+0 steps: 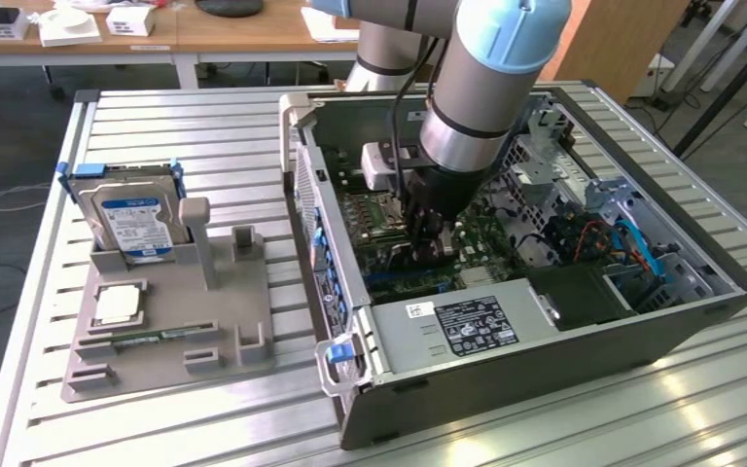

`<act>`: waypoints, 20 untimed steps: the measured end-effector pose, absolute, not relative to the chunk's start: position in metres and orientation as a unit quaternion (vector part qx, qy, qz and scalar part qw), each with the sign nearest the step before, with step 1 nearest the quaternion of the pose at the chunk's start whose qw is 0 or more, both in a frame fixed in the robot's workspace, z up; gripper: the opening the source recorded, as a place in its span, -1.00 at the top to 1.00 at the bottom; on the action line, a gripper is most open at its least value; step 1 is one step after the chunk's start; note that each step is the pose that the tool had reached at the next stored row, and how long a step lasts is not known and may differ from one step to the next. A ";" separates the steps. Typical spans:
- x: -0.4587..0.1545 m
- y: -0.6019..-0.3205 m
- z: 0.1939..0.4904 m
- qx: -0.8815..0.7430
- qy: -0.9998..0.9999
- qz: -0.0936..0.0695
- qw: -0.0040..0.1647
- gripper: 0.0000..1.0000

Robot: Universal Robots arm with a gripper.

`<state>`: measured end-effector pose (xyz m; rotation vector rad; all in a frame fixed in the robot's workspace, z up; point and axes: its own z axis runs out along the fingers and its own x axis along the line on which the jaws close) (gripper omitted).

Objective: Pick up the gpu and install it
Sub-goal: 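Insert the gpu into the slot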

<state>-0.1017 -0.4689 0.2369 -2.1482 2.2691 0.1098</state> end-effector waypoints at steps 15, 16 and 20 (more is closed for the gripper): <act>-0.102 -0.469 0.236 -0.687 0.726 0.035 0.008 0.46; -0.102 -0.469 0.236 -0.687 0.726 0.035 0.008 0.46; -0.102 -0.469 0.236 -0.687 0.726 0.035 0.008 0.46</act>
